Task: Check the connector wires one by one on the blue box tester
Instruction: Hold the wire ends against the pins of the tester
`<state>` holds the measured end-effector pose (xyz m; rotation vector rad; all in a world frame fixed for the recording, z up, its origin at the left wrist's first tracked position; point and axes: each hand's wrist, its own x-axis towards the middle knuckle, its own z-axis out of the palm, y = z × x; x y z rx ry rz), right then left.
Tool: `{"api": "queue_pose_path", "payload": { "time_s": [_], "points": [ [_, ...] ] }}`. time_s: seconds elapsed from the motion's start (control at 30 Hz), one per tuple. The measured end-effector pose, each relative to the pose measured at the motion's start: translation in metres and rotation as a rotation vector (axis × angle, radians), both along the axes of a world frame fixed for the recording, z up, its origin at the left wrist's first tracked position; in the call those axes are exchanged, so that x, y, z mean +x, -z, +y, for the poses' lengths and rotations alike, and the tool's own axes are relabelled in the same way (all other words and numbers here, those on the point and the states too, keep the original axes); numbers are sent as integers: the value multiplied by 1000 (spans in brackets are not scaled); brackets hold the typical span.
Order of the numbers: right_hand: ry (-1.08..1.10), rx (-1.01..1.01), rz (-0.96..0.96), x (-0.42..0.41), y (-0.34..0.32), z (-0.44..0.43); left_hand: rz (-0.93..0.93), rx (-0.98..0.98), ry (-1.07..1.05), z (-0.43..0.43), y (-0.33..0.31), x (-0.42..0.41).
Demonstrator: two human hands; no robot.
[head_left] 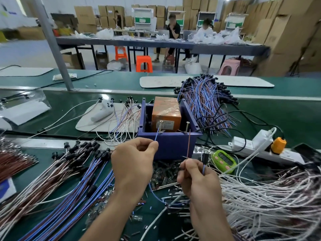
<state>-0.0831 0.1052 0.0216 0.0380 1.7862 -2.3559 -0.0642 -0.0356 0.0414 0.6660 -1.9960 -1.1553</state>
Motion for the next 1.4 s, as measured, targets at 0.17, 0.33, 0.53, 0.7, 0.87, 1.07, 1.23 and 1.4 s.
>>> {"api": "queue_pose_path", "payload": {
  "time_s": [0.17,0.33,0.53,0.7,0.87,1.07,1.23,1.4],
  "points": [
    [-15,18,1,-1,1,1,13,-47,29,2,2,0],
    [-16,18,3,-2,2,1,20,-85,30,4,3,1],
    [3,2,-4,-4,4,2,35,-89,46,4,6,0],
    [36,-28,-21,-7,7,0,51,-93,54,6,7,-1],
    [55,-10,17,-9,8,-3,24,-84,15,6,10,-4],
    [73,-3,30,-9,10,-5,37,-70,11,5,11,-4],
    [104,31,60,-11,15,-6,56,-61,9,5,10,-3],
    [73,62,88,-10,15,-8,53,-53,0,4,8,-2]
  ]
}}
